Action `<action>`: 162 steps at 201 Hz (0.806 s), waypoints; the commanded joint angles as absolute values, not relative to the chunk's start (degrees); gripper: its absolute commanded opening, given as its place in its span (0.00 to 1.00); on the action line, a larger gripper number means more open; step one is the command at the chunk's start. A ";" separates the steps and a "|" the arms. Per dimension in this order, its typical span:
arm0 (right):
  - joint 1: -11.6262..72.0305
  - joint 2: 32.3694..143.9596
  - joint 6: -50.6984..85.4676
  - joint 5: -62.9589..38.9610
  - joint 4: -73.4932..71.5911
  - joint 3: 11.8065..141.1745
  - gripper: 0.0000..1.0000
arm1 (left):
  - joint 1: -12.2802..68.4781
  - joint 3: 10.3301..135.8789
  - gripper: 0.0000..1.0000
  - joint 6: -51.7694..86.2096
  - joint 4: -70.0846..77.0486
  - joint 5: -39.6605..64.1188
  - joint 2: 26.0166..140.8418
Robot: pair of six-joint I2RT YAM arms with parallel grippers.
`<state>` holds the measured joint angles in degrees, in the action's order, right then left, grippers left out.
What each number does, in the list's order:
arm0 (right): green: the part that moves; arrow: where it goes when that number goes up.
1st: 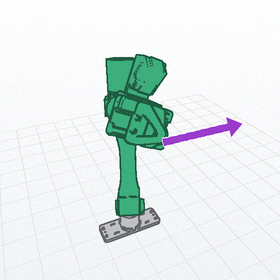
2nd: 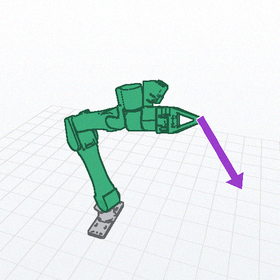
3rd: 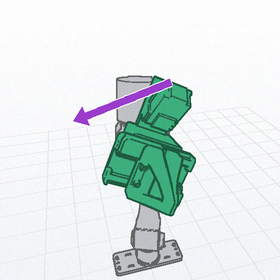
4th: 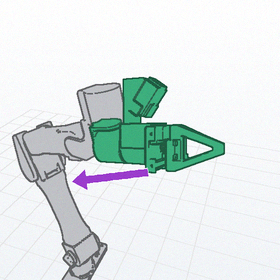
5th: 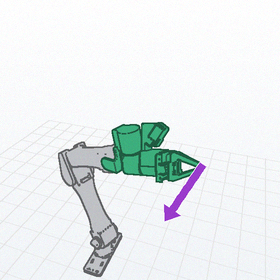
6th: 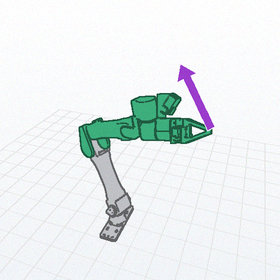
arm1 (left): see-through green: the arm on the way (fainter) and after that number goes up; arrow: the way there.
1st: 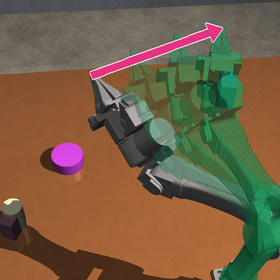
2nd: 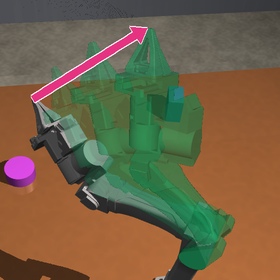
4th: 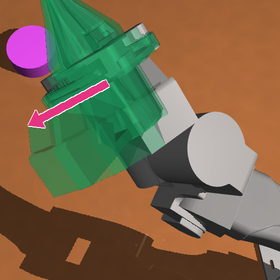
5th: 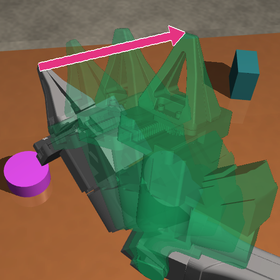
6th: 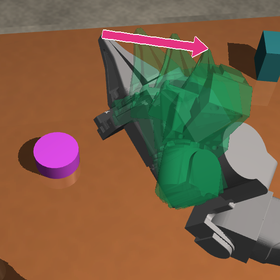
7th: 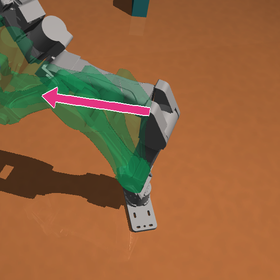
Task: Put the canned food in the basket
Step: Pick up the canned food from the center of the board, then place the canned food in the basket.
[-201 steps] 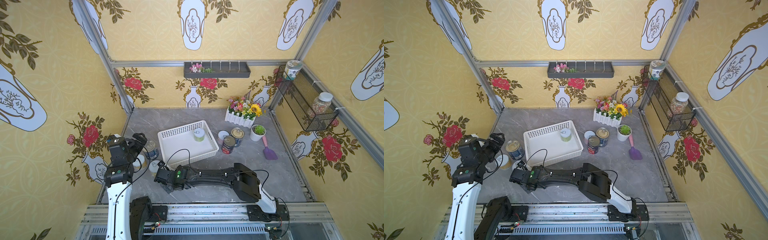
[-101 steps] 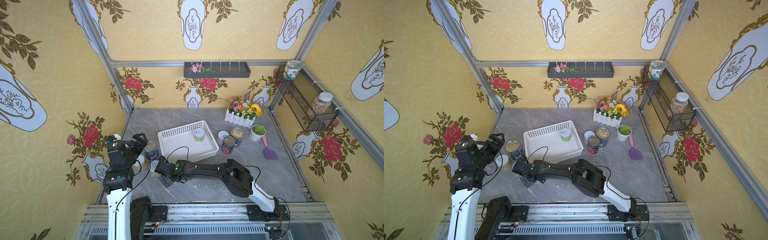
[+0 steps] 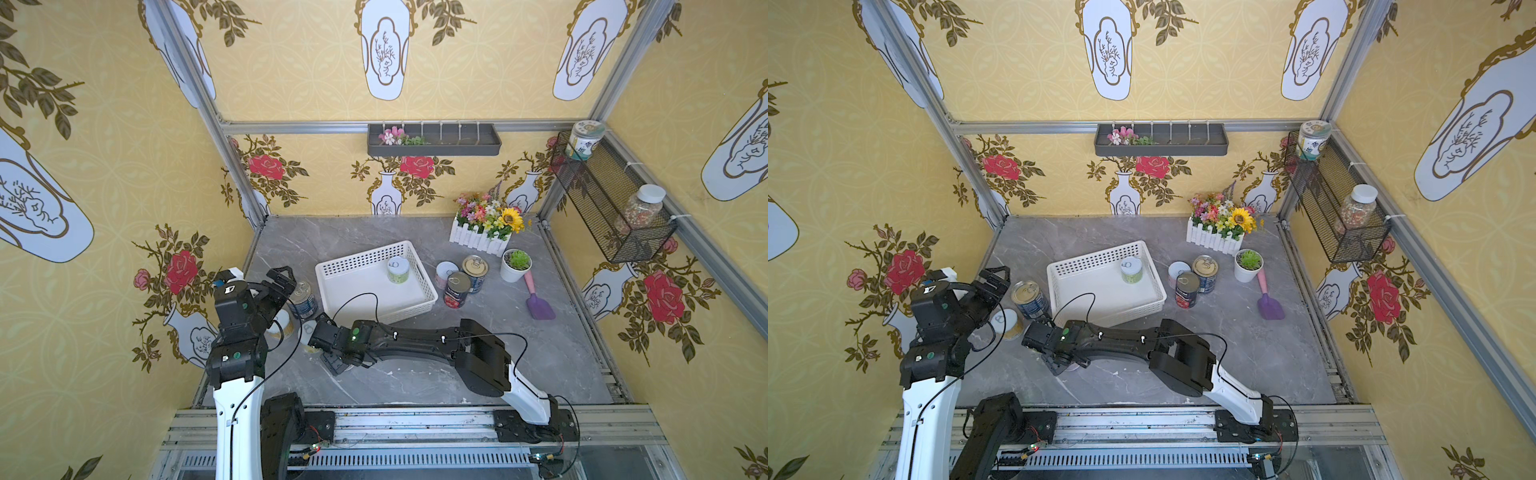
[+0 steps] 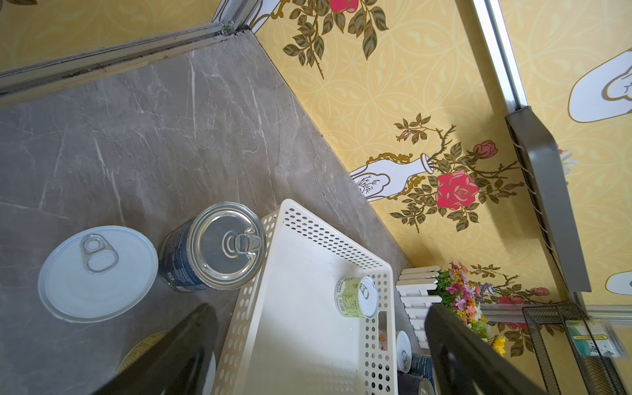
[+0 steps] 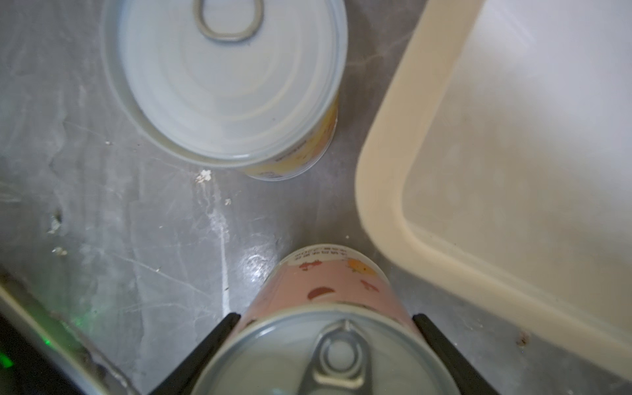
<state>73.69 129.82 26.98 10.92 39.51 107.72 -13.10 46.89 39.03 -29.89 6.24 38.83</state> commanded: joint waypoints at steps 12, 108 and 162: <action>75.37 125.64 27.69 13.09 40.82 107.41 0.55 | -13.23 46.54 1.00 38.06 -28.22 6.95 39.37; 68.60 111.58 25.03 16.52 46.67 106.05 0.52 | -13.18 46.71 1.00 37.83 -28.12 8.33 39.40; 53.86 113.34 24.00 14.29 43.47 103.92 0.50 | -13.18 46.69 1.00 37.71 -27.87 8.92 38.80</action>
<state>58.06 111.74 25.02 14.90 46.50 103.74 -13.10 46.76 38.76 -29.58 7.90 38.98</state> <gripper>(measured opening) 0.760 0.999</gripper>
